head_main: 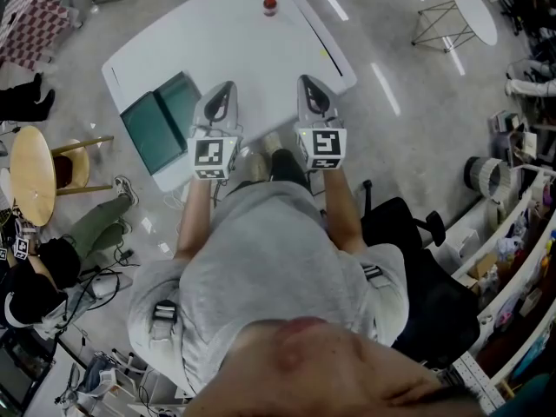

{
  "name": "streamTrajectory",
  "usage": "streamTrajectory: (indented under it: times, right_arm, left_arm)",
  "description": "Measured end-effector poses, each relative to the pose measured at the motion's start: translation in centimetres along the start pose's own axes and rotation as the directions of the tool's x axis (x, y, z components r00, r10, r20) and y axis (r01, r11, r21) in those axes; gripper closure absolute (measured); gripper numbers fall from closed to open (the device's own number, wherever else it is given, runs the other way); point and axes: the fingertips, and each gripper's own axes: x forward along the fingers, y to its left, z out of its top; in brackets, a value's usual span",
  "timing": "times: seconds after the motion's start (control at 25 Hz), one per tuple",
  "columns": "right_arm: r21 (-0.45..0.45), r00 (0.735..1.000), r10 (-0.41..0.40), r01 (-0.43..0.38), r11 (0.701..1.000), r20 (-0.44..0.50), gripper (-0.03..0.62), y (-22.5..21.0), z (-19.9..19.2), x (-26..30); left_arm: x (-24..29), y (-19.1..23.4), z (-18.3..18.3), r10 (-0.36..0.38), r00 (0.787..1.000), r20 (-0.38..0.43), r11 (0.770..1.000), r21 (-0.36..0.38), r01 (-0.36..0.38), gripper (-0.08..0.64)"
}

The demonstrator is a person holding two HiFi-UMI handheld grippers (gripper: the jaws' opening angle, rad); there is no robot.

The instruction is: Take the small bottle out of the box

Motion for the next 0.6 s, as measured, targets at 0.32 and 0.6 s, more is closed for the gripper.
streamTrajectory:
  times: [0.32,0.6]
  right_arm:
    - [-0.013,1.0,0.006,-0.006,1.0,0.002,0.589,0.18,0.16,0.25]
    - [-0.01,1.0,0.003,-0.003,1.0,0.0,0.589,0.16,0.14,0.52]
  left_arm:
    - [0.41,0.16,0.43,-0.003,1.0,0.008,1.0,0.004,0.003,0.548]
    - [0.57,0.33,0.23,-0.004,1.0,0.004,1.0,0.003,0.004,0.548]
